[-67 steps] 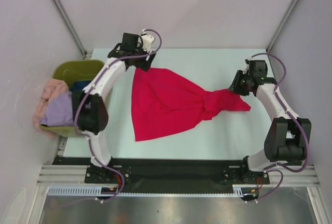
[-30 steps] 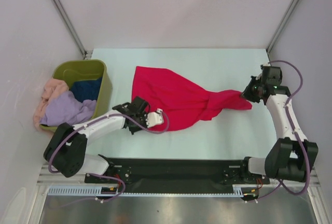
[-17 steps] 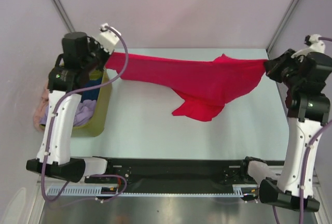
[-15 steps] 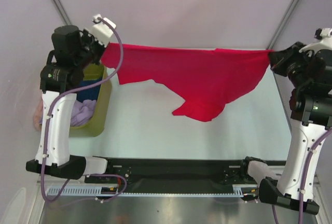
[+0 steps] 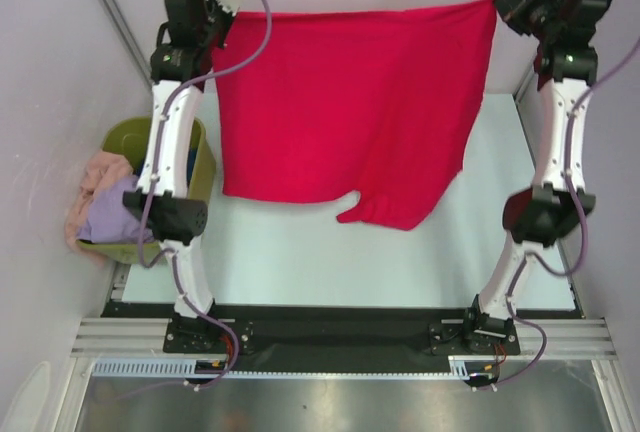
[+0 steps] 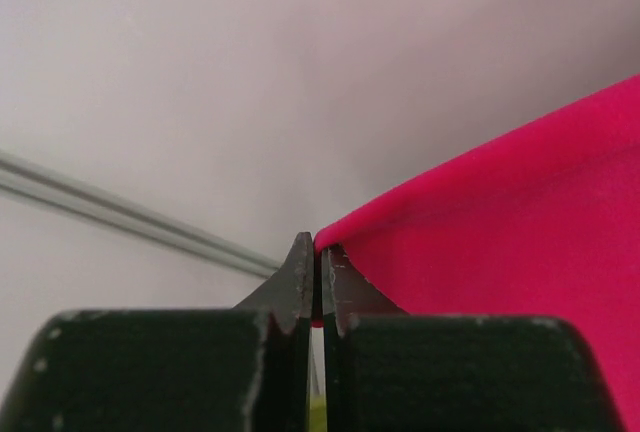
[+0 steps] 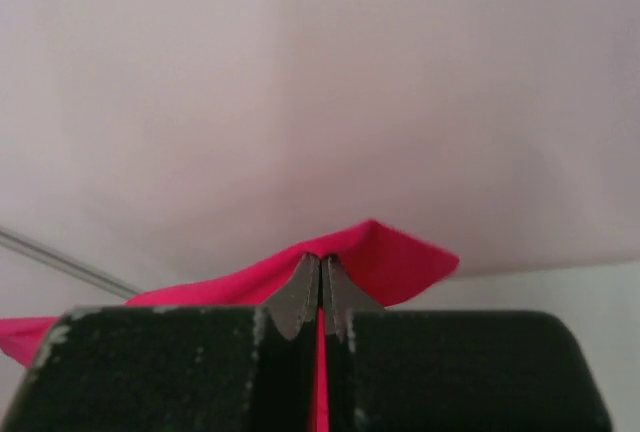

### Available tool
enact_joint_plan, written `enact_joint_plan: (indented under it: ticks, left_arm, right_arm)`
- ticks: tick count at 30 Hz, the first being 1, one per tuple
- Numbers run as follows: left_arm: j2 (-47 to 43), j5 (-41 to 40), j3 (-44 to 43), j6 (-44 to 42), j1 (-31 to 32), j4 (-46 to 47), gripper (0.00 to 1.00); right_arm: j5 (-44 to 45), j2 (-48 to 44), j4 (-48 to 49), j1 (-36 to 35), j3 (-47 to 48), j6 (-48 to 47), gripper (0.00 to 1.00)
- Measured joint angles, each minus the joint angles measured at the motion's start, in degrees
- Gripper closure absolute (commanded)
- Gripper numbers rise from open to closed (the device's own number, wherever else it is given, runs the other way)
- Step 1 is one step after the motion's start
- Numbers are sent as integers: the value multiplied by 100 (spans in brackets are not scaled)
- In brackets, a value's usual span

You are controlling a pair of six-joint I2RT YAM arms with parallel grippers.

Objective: Fold and stack the t-shirts
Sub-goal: Flatten the tshirt out

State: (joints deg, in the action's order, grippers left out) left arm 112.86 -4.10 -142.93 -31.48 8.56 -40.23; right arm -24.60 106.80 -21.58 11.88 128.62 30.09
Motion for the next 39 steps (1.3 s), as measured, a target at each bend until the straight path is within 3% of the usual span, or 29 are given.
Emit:
enact_joint_plan:
  ticks: [3,5,12,16,19,23,32,36,39]
  left_arm:
    - [761,-210,-498,4,0,645,100]
    - [992,-280,-656,0,0,977,99]
    - [1117,-321,-997,-203,11,2009,100]
    - [870,-170,-750,-289,35,2194,100]
    - [356,-50,188,-299,72,2146,100]
    - [-251,111,1523,-289,90,1847,100]
    - [-2201,745,5399,-262,96,890,100]
    - [-3185,890,7469,-297,199,774,100]
    - [-3401,881,8765,-356,376,892,100]
  right_arm:
    - [90,1502,-7,-92,1838,260,100]
    - [177,1941,229,-101,2238,496,100]
    - [619,1847,898,-37,2024,675,100]
    - [608,1421,990,44,1825,494,100]
    - [590,553,1040,149,649,229,100]
    - [660,-863,970,243,-1628,-107,100]
    - [1027,-3617,225,459,-6712,-214,100]
    - [1187,-4463,-203,476,-8212,166,100]
    - [1279,-4852,-407,509,-9136,588,100]
